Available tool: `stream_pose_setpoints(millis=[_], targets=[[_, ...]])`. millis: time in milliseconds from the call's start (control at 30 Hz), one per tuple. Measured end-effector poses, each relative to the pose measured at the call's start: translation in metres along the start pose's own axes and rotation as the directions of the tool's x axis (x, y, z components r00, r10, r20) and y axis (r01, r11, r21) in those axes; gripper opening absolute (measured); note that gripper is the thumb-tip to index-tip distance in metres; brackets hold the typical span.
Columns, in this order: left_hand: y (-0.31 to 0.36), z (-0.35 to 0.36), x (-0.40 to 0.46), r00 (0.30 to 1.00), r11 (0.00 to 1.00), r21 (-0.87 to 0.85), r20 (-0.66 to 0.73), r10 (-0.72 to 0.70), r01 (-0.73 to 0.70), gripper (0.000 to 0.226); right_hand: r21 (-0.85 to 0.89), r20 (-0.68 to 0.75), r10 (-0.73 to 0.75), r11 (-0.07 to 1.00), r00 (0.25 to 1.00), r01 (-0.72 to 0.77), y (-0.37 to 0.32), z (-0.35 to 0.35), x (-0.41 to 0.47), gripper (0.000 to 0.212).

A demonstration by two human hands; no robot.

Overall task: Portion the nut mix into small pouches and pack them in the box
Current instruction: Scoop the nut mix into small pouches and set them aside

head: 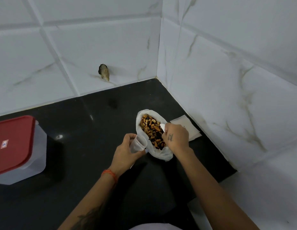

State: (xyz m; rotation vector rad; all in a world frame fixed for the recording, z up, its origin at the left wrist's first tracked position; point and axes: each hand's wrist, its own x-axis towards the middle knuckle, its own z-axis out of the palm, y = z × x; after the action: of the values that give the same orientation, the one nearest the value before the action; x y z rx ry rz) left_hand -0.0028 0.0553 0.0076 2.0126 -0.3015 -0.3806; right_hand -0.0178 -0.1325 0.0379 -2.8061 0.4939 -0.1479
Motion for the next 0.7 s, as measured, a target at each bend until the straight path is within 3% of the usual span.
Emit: stream_pose_setpoints(millis=[267,500,600,700], targets=[[0.002,0.012,0.011,0.998,0.999,0.006,-0.044,-0.044,0.045,0.064,0.035,-0.055,-0.149,0.988,0.987,0.151,0.01,0.0,0.013,0.02],[0.002,0.018,0.011,0.997,0.998,-0.007,-0.045,-0.064,0.064,0.066,0.097,0.144,-0.148,0.986,0.978,0.135,0.022,-0.005,0.026,0.012],[0.004,0.021,0.012,0.997,0.998,-0.008,-0.053,-0.063,0.062,0.065,0.116,0.145,-0.107,0.989,0.984,0.091,0.031,-0.007,0.031,0.011],[0.006,0.021,0.012,0.997,0.999,-0.012,-0.058,-0.054,0.053,0.062,0.084,0.12,-0.158,0.985,0.98,0.149,0.026,0.001,0.026,0.014]])
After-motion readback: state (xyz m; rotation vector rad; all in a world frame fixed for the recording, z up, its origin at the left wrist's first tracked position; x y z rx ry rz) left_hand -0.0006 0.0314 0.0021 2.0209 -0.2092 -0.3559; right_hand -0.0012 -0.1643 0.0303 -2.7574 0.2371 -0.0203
